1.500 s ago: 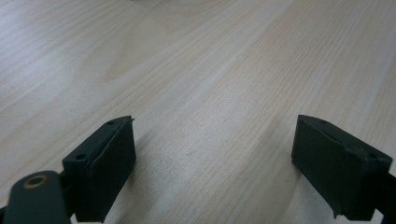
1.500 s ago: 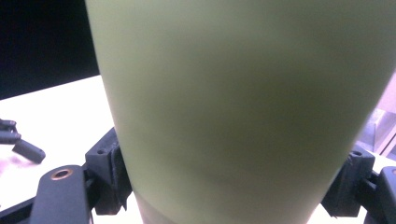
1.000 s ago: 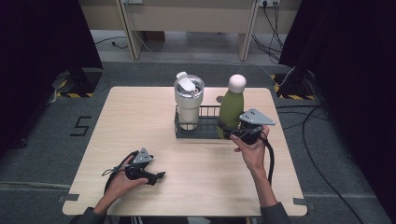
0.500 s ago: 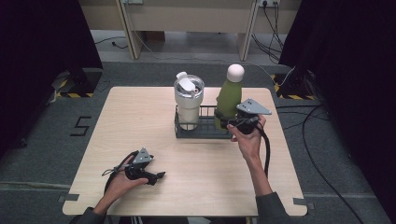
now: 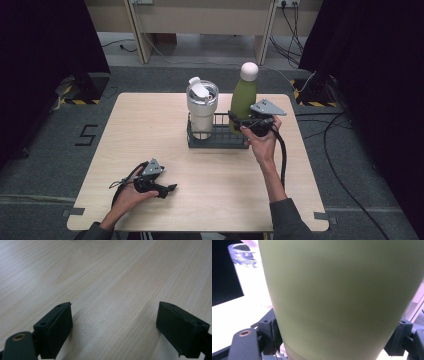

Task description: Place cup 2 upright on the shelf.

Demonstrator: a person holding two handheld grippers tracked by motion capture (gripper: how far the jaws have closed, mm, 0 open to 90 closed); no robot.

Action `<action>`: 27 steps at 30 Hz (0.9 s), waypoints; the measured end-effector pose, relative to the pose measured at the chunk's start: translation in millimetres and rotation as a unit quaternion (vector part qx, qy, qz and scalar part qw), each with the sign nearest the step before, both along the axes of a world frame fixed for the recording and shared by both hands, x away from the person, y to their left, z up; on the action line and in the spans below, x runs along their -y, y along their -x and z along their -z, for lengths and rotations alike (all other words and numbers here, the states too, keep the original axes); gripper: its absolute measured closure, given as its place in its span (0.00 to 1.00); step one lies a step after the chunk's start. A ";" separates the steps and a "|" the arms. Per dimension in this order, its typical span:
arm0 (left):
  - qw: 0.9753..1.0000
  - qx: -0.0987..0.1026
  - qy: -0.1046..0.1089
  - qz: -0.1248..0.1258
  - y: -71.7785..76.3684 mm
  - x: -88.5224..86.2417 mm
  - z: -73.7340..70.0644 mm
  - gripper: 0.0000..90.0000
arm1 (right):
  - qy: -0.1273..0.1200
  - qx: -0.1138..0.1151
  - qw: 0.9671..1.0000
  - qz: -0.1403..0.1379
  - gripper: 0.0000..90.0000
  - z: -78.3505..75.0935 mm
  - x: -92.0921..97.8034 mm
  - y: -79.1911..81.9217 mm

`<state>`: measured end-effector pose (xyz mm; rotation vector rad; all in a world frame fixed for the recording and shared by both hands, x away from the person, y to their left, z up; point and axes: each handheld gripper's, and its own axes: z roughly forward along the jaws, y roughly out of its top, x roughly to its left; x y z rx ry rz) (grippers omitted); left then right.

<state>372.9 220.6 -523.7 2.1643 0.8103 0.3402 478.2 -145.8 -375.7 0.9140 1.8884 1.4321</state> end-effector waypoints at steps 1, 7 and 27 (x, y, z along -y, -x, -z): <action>1.000 0.000 0.000 0.000 0.0 0.0 0.0 0.14 | 0.001 0.000 1.000 0.001 0.23 0.0 -0.6 -1.8; 1.000 0.000 0.000 0.000 0.0 0.0 0.0 0.14 | -0.001 -0.009 1.000 0.005 0.23 3.0 -2.1 -13.5; 1.000 0.000 0.001 -0.001 0.1 0.1 0.0 0.14 | -0.008 -0.021 1.000 0.018 0.23 14.0 -5.3 -36.9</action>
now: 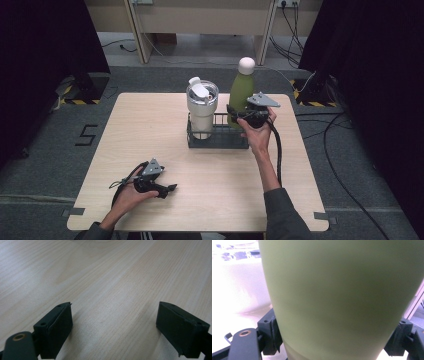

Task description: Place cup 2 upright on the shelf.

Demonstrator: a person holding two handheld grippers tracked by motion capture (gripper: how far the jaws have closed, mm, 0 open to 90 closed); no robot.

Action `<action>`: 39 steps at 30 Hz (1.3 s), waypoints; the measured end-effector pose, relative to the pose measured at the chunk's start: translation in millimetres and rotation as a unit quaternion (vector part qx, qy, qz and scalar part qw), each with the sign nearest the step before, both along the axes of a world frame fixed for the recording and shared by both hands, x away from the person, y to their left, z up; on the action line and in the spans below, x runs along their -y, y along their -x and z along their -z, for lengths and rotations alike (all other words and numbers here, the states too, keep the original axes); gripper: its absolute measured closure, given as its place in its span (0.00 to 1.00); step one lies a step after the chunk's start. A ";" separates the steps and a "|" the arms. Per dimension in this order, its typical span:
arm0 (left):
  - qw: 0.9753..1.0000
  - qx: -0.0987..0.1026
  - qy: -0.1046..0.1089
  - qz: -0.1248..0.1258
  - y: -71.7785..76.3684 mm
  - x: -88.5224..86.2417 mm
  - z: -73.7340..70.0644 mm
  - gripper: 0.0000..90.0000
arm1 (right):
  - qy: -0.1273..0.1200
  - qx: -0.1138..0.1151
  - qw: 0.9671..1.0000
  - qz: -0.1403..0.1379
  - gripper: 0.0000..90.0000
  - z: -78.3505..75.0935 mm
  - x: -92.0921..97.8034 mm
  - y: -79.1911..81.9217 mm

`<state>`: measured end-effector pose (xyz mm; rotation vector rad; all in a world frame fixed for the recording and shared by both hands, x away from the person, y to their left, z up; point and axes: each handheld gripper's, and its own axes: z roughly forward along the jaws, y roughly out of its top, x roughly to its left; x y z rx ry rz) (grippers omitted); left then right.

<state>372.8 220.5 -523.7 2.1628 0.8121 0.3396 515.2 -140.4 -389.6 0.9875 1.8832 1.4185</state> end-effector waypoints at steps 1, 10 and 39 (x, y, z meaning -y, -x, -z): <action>1.000 0.000 0.000 0.000 0.0 0.0 0.0 0.14 | 0.000 0.000 1.000 0.000 0.23 0.0 0.0 0.0; 1.000 0.000 0.000 0.000 0.0 0.0 0.0 0.14 | 0.000 -0.004 1.000 -0.004 0.23 6.2 -5.3 -3.6; 1.000 0.001 0.000 0.000 0.3 0.0 0.0 0.15 | 0.011 -0.019 1.000 0.003 0.23 32.7 -12.7 -12.2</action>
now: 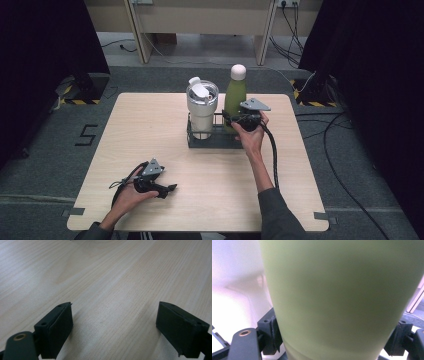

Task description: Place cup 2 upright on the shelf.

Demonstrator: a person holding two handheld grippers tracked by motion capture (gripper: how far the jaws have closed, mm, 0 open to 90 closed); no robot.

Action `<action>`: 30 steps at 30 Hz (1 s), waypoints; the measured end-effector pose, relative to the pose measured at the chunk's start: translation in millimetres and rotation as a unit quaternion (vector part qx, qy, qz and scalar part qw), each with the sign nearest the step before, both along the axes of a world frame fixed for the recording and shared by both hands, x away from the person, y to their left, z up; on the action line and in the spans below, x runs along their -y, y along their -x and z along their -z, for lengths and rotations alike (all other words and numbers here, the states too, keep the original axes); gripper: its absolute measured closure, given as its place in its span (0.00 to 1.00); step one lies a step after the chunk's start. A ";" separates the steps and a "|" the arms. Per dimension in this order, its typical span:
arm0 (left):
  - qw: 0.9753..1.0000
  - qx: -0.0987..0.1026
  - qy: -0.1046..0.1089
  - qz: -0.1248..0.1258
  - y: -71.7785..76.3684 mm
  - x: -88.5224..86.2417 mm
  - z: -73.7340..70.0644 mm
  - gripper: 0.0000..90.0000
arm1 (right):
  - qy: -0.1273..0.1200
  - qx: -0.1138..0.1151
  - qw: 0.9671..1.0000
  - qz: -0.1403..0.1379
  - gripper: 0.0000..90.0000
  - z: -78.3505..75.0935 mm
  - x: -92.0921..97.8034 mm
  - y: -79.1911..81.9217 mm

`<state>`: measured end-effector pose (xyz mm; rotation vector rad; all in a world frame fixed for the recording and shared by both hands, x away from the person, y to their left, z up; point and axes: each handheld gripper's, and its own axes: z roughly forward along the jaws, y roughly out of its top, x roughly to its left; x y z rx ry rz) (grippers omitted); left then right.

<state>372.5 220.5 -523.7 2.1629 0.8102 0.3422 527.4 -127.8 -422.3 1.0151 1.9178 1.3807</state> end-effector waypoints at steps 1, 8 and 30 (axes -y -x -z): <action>1.000 0.000 0.000 0.000 0.0 -0.1 0.0 0.15 | 0.001 -0.001 1.000 0.003 0.23 3.5 1.2 -0.4; 1.000 -0.001 0.000 0.001 -0.1 -0.2 -0.1 0.15 | 0.000 -0.012 1.000 0.006 0.23 14.9 2.7 -0.3; 1.000 0.000 -0.002 0.001 0.2 -0.2 -0.2 0.15 | 0.011 0.000 1.000 0.005 0.23 18.2 0.6 5.0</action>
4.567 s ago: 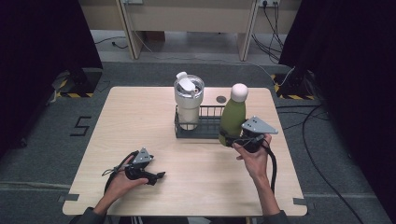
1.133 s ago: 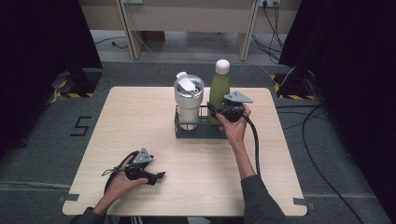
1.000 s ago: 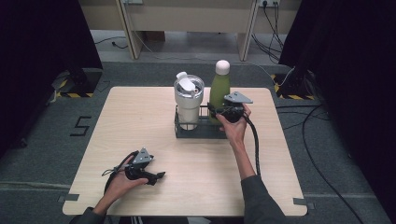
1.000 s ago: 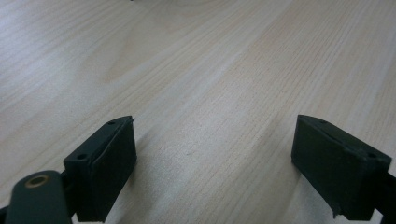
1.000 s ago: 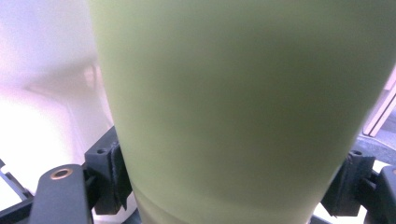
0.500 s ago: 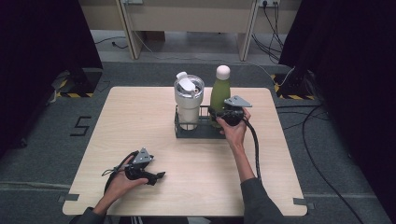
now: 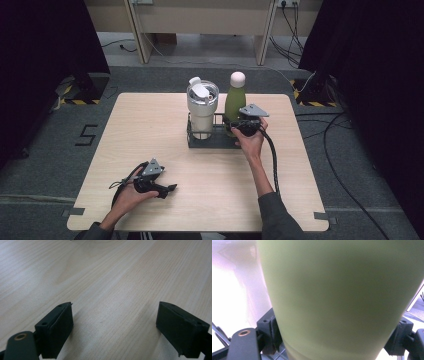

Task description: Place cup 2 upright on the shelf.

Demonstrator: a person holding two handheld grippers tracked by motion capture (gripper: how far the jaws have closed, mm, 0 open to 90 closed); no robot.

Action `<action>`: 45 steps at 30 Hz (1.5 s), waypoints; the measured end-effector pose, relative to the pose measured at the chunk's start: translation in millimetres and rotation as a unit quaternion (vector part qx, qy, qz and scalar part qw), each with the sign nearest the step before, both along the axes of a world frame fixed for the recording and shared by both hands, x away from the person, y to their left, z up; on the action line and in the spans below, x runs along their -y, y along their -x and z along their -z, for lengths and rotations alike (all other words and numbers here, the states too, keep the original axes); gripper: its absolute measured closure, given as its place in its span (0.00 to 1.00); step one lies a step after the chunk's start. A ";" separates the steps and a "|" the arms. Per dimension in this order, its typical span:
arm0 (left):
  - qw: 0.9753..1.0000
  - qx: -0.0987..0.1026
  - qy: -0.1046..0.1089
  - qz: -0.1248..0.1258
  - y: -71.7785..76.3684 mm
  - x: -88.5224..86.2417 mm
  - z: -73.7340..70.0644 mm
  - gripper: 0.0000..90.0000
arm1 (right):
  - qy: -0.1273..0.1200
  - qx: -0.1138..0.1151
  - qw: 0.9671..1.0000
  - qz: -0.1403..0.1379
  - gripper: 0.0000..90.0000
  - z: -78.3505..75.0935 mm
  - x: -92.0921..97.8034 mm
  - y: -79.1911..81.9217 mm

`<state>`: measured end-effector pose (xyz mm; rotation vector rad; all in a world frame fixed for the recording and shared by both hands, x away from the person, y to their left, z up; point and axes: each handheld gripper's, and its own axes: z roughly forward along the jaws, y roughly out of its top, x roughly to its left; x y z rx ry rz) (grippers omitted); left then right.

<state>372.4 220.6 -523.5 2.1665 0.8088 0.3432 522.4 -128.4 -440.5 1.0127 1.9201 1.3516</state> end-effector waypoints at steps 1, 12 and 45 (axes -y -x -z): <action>1.000 0.001 0.000 0.000 0.0 0.1 0.1 0.15 | 0.001 -0.002 1.000 -0.001 0.23 -0.3 0.9 -0.3; 1.000 0.000 0.000 0.000 0.0 0.0 0.0 0.15 | 0.001 -0.023 1.000 -0.011 0.17 -2.9 10.9 6.0; 1.000 0.000 0.000 0.000 0.0 0.0 0.0 0.15 | -0.012 -0.008 0.999 -0.031 0.17 -25.2 29.8 48.1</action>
